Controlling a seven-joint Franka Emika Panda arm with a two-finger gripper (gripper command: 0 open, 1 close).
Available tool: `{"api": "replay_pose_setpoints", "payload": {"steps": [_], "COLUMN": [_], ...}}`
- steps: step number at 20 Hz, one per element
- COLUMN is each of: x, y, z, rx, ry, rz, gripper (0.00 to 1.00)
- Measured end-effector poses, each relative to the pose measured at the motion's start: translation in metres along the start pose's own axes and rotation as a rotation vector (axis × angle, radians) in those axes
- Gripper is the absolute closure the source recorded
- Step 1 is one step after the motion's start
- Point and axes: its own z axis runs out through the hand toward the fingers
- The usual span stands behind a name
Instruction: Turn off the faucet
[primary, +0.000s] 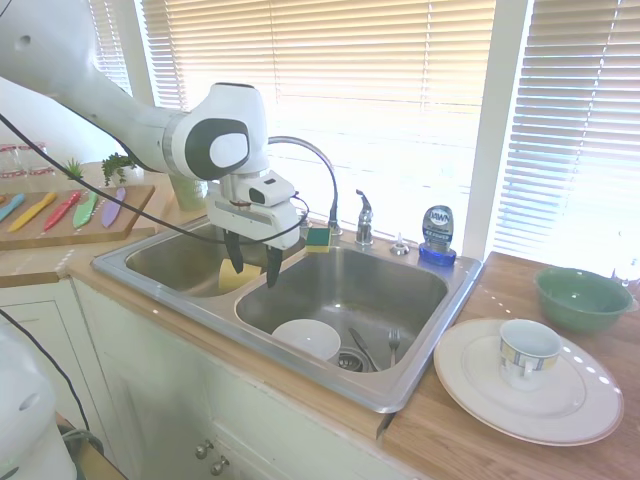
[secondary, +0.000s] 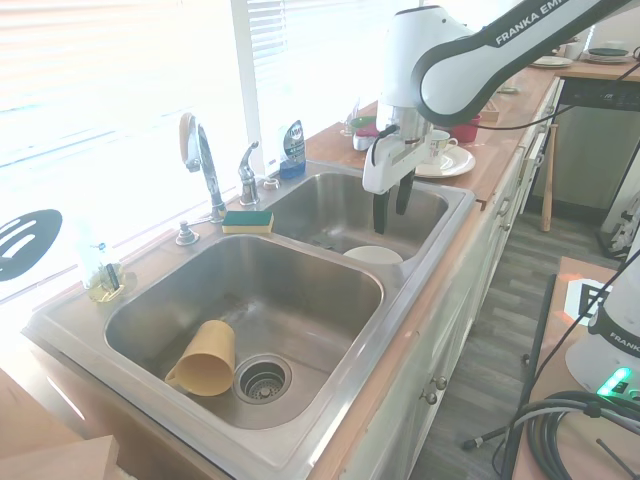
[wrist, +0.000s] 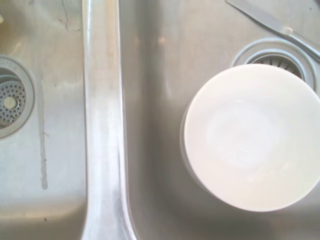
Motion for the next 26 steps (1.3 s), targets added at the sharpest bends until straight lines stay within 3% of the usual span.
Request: {"api": "replay_pose_setpoints", "payload": {"steps": [2,3,7,20,26], "x": [0.000,0.001,0.008,0.010,0.025], "y": [0.000,0.000,0.002,0.001,-0.016], "z": [0.000,0.000,-0.003,-0.002,-0.013], "rx": [-0.004,0.001,0.028,0.034,0.179], "ry": [0.003,0.006,0.019,0.024,0.140], "rz": [-0.005,-0.002,0.016,0.011,0.044], "gripper": [0.00,1.00,1.00,1.00,1.00]}}
